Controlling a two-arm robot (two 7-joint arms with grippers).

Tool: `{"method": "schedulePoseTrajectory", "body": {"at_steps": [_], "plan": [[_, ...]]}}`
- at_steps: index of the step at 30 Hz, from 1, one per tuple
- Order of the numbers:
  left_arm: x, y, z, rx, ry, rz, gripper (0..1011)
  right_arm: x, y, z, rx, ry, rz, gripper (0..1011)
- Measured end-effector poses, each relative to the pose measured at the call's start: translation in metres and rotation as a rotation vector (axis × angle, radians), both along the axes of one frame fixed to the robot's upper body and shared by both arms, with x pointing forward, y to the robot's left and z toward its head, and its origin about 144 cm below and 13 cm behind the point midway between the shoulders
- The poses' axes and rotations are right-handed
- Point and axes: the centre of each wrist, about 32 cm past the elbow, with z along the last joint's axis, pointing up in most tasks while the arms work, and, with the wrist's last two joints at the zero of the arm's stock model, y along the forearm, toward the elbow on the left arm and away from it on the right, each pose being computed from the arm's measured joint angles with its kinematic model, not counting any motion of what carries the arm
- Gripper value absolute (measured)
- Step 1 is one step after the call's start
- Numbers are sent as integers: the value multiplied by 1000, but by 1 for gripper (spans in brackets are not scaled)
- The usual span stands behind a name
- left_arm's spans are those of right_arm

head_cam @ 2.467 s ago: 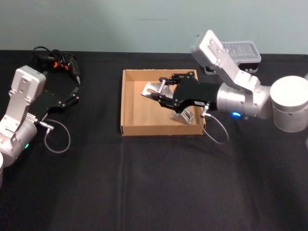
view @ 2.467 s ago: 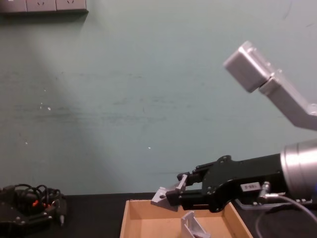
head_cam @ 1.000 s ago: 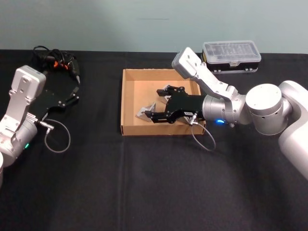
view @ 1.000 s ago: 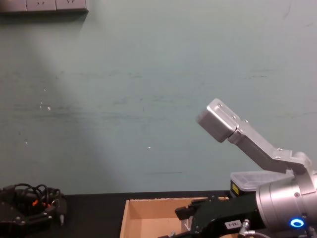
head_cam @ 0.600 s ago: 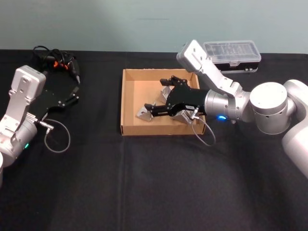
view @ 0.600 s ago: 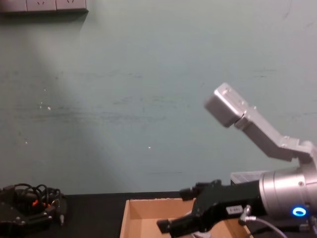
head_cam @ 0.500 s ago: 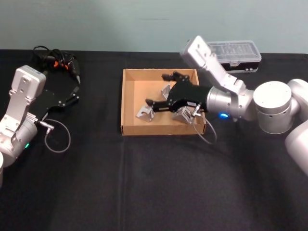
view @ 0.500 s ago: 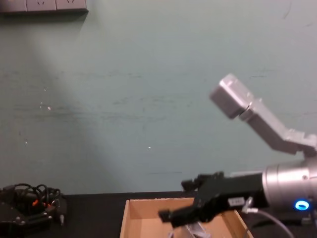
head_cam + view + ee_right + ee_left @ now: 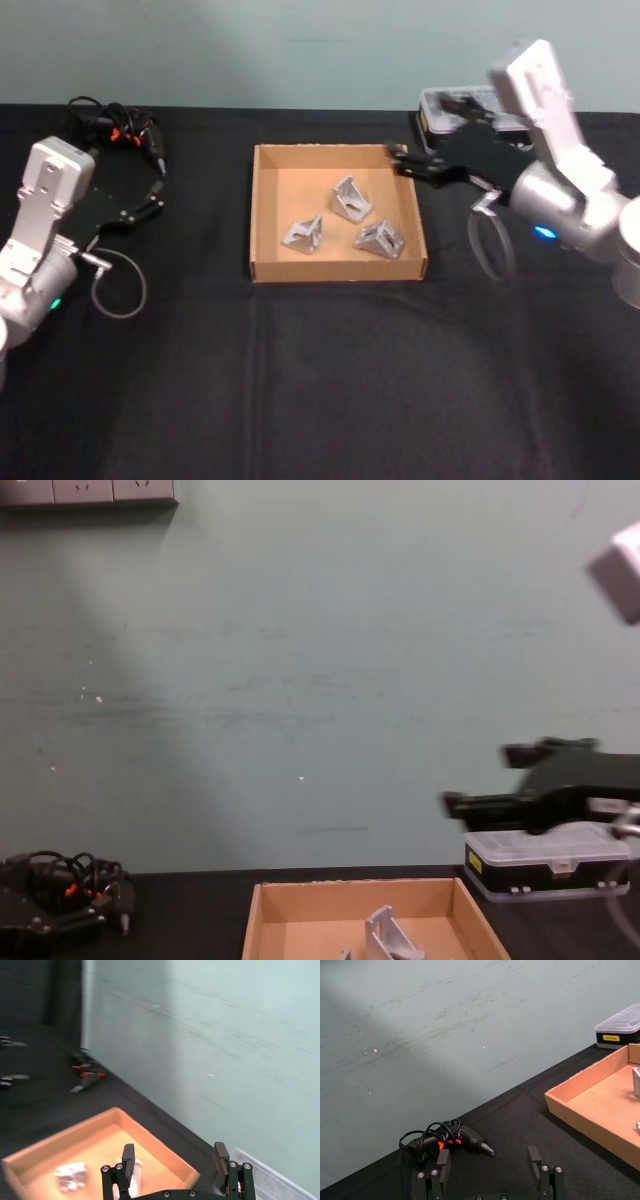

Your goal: Use one hand to pick up the angle iron from the table and place it into the box.

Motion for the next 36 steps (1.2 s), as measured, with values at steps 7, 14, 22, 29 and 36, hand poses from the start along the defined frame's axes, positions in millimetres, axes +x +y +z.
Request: {"method": "schedulePoseTrajectory", "body": {"at_steps": [7, 14, 22, 29, 36], "plan": [[0, 0, 0, 0, 0, 0, 1000, -32, -28, -13, 30, -14, -182, 1003], [0, 0, 0, 0, 0, 0, 1000, -57, -45, -25, 48, -3, -311, 1003], [0, 0, 0, 0, 0, 0, 1000, -58, -45, -26, 51, -3, -321, 1003], [0, 0, 0, 0, 0, 0, 1000, -57, -44, -25, 49, -2, -313, 1003], [0, 0, 0, 0, 0, 0, 1000, -56, -43, -25, 48, -2, -306, 1003]]}}
